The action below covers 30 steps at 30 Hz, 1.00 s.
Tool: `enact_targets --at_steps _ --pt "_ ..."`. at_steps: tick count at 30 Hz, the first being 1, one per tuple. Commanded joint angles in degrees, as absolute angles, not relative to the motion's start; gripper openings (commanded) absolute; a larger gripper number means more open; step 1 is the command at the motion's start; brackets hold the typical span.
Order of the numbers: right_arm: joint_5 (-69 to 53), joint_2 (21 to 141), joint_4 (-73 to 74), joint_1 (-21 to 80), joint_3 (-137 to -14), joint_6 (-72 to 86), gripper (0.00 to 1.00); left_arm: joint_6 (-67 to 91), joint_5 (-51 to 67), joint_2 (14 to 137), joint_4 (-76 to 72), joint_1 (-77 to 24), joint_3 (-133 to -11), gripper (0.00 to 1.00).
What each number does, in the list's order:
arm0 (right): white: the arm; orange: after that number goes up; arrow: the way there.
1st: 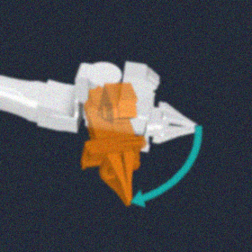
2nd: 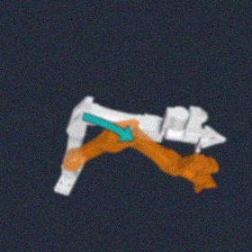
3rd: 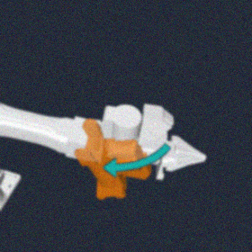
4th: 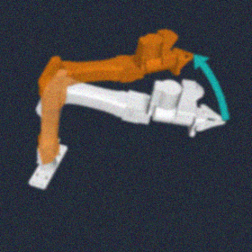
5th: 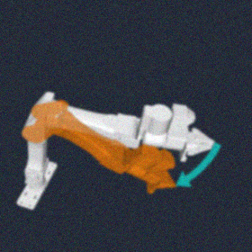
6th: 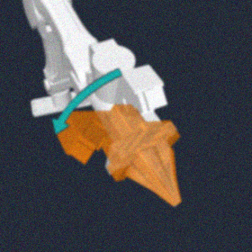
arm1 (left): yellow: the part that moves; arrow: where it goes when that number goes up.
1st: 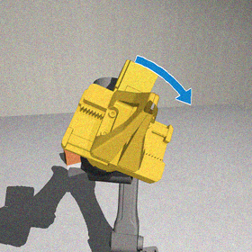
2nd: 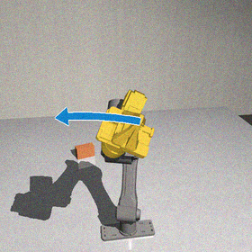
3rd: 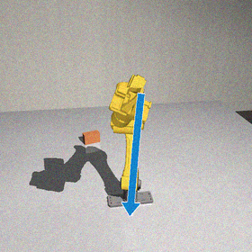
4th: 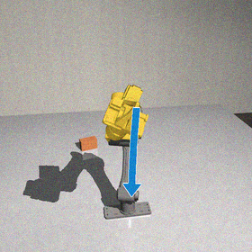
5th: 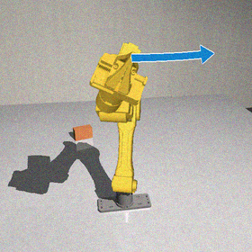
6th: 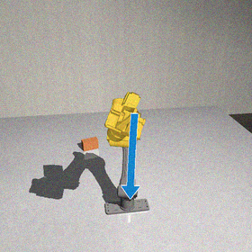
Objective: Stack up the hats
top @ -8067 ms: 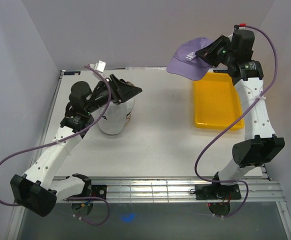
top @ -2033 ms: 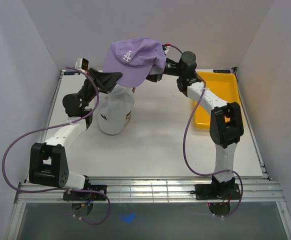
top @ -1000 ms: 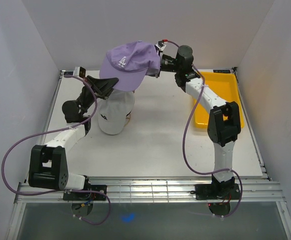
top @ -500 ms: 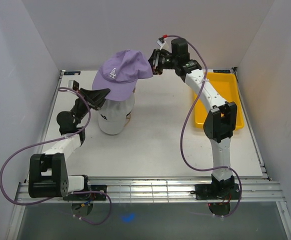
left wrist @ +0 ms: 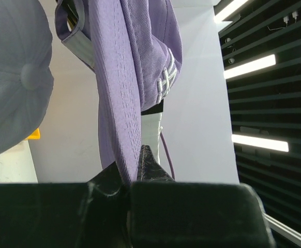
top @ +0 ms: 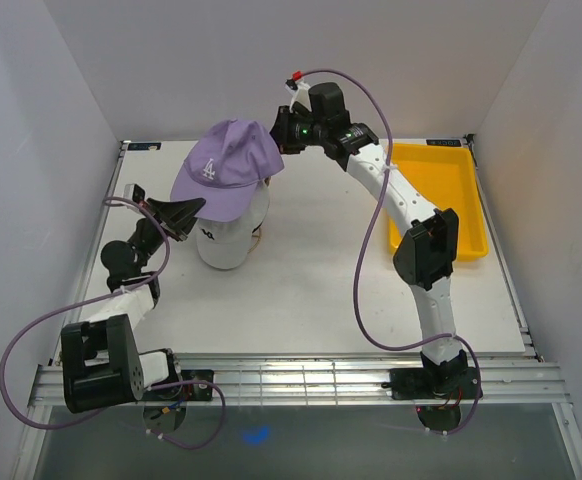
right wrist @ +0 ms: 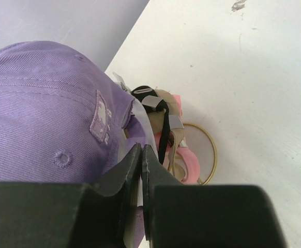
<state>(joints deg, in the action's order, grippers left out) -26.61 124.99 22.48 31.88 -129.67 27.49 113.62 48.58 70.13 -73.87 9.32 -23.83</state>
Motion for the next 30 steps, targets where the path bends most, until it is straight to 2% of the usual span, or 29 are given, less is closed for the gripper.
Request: enact_targets --at_steps 1,11,30 --pt "-21.0 123.9 19.3 33.3 -131.6 22.9 0.08 114.3 53.3 68.4 -96.6 11.9 -22.6 0.00" --pt "-16.3 125.3 17.2 34.5 -132.9 22.1 0.08 115.5 59.1 67.1 -97.9 17.7 -19.4 0.00" --pt "-16.4 125.8 15.2 34.8 -131.0 22.0 0.08 115.3 64.3 67.8 -98.2 24.1 -12.6 0.00"
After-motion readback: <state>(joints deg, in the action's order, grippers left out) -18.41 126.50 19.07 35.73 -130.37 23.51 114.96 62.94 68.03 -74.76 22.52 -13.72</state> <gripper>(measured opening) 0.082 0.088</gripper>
